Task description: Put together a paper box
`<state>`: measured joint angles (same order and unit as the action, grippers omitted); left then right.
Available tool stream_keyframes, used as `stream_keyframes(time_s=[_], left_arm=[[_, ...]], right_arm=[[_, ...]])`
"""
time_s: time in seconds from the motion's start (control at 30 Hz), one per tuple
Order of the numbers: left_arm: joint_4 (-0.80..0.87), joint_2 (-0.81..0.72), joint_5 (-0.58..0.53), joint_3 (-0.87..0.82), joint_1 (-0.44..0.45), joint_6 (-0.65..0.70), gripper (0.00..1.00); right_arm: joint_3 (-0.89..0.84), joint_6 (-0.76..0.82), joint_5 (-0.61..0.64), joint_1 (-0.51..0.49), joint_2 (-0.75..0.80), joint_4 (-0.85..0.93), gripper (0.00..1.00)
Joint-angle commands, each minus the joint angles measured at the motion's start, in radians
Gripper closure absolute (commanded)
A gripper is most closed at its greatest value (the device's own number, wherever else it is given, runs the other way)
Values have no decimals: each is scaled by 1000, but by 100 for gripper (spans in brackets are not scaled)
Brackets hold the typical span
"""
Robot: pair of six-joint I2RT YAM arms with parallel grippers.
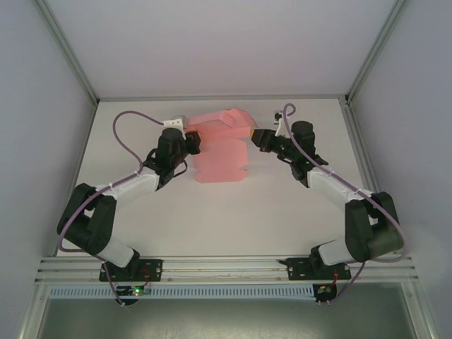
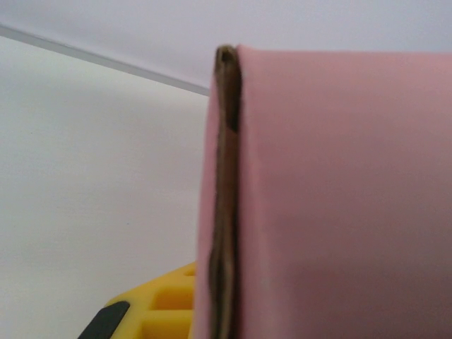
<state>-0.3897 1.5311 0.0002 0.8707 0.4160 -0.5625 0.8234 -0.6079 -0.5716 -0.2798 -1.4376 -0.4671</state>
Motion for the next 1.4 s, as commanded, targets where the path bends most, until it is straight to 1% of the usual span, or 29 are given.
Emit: stream_keyframes(time_s=[0.0, 0.13, 0.23, 0.33, 0.43, 0.63, 0.8, 0.87, 1.0, 1.1, 1.13, 1.27, 1.37], left_arm=[[-49, 10, 0, 21, -4, -14, 100], [-56, 21, 15, 27, -4, -17, 100], [-64, 24, 46, 31, -4, -16, 100], [-79, 25, 71, 26, -5, -12, 100], [-106, 20, 82, 13, -5, -16, 100], [-134, 11, 106, 5, -3, -20, 100], [-152, 20, 105, 3, -3, -37, 100], [-156, 27, 107, 6, -3, -43, 100], [-159, 29, 108, 5, -3, -50, 100], [-151, 23, 95, 4, -3, -47, 100], [-143, 22, 85, 3, -3, -46, 100], [-75, 25, 46, 10, -4, -14, 100], [-26, 40, 70, 17, -15, -15, 100]], right_arm=[[33, -4, -90, -30, -4, -73, 84], [38, -6, -104, -51, -10, -77, 84], [45, -1, -83, -62, -29, -83, 84], [51, -5, -59, -71, -56, -113, 82], [57, 17, 3, -85, -75, -100, 81], [72, 139, 195, -140, -85, 9, 81], [119, 256, 383, -211, -97, 167, 81], [138, 292, 430, -237, -109, 219, 81], [187, 369, 598, -298, -132, 335, 80], [196, 377, 656, -305, -127, 368, 80], [190, 374, 657, -304, -114, 364, 80], [136, 364, 572, -274, -11, 319, 71], [78, 380, 474, -243, 98, 298, 60]])
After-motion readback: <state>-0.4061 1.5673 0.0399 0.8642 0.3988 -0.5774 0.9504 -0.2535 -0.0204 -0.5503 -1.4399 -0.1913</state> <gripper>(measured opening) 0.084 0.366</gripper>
